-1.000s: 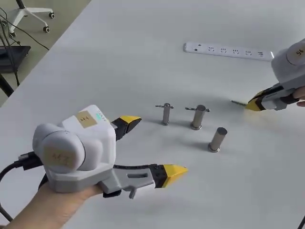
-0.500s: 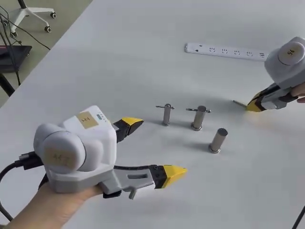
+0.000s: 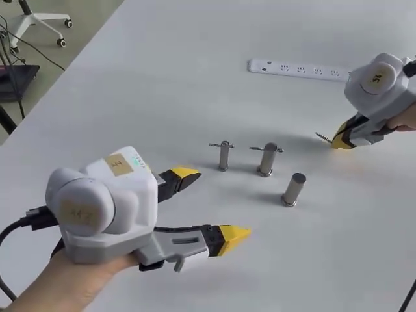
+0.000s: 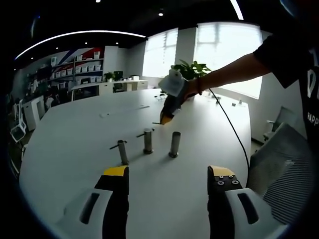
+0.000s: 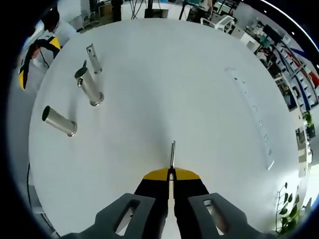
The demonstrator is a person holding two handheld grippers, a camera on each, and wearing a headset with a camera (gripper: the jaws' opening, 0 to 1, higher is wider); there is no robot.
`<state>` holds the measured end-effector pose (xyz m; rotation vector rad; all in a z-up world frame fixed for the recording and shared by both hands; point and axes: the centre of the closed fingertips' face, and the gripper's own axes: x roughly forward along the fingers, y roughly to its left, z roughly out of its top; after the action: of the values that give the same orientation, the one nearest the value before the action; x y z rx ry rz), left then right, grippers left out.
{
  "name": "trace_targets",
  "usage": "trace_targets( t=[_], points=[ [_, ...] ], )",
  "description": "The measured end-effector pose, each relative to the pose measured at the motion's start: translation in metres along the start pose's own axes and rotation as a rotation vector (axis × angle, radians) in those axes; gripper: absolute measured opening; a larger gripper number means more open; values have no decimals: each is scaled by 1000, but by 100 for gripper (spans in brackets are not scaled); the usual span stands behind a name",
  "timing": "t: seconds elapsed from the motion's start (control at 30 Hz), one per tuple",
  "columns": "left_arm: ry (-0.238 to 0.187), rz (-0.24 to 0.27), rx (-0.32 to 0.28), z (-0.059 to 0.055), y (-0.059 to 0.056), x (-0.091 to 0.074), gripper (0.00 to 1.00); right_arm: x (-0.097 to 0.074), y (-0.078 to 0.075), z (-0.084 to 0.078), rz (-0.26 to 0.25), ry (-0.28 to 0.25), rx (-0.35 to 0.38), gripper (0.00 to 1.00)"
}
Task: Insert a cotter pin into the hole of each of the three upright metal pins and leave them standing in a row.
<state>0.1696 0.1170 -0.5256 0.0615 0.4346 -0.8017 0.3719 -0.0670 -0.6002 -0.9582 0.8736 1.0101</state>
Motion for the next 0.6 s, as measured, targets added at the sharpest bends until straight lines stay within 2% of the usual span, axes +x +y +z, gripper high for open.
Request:
trace_targets(
  t=[0.13,0.37,0.6],
  points=[
    [17,-22,19,1,-8,1,60,-12,12,5,-10,-9,-50,0],
    [19,-33,24,8,-9,4,54,-39,33,24,-30,-62,-123,0],
    [27,-52,-5,17,-7,12,46,-59,54,46,-33,-136,-170,0]
  ],
)
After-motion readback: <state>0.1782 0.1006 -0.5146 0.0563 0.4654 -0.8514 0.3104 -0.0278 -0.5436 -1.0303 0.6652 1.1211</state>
